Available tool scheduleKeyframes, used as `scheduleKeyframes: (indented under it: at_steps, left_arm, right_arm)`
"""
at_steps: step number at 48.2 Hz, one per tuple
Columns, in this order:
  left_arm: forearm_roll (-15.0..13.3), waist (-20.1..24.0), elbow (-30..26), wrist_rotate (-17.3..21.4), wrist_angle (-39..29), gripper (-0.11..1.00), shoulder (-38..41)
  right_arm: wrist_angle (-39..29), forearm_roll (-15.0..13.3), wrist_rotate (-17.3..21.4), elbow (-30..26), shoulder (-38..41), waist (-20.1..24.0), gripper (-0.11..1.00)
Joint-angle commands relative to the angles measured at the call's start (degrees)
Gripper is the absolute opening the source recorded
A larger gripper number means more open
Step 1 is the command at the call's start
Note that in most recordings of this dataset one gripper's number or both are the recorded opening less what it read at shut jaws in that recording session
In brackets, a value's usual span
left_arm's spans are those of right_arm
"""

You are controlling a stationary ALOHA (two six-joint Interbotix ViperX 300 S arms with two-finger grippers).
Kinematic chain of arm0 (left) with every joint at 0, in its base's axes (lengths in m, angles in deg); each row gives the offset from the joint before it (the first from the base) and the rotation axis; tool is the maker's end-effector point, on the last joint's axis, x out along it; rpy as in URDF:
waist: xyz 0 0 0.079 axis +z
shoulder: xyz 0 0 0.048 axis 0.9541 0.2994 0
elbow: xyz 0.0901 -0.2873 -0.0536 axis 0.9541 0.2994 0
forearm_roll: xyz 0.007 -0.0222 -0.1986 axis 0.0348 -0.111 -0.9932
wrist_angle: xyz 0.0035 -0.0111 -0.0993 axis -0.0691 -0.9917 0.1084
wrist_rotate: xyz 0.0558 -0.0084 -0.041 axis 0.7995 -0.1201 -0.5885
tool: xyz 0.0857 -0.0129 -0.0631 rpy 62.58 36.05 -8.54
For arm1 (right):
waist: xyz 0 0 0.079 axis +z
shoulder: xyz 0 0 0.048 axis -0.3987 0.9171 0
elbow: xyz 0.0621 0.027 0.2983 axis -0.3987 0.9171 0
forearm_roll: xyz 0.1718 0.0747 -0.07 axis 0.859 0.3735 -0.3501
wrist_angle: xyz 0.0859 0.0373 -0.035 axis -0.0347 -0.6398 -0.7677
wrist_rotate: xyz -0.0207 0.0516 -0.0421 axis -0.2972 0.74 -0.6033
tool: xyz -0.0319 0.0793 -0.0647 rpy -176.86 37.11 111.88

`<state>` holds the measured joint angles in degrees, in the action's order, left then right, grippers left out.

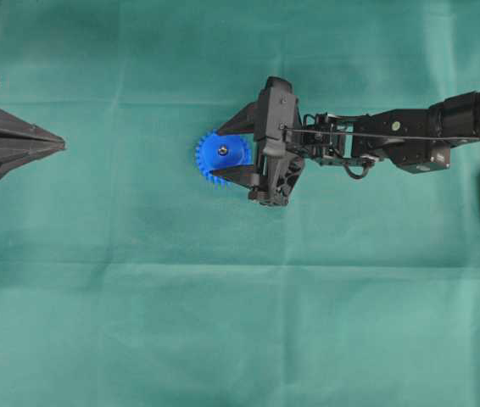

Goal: Insert the shaft placed at a random location into the center hole of the medium gear at another random location.
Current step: 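Open the right gripper and raise it away from the gear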

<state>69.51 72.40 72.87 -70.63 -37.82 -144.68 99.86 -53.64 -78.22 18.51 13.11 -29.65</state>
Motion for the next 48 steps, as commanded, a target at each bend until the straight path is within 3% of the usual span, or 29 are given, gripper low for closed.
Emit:
scheduleKeyframes:
  at_steps: [1, 29, 48]
  left_arm:
    - [0.1, 0.0, -1.1, -0.1, 0.3, 0.0, 0.4]
    - [0.2, 0.0, -1.2, -0.1, 0.3, 0.0, 0.1]
    - [0.1, 0.0, -1.2, -0.1, 0.3, 0.0, 0.0]
  right_arm:
    - [0.0, 0.1, 0.3, -1.2, -1.5, 0.3, 0.81]
    - [-8.9, -0.3, -0.4, -0.8, -16.3, 0.3, 0.81]
    - [-9.1, -0.4, -0.3, 1.1, -18.2, 0.4, 0.81]
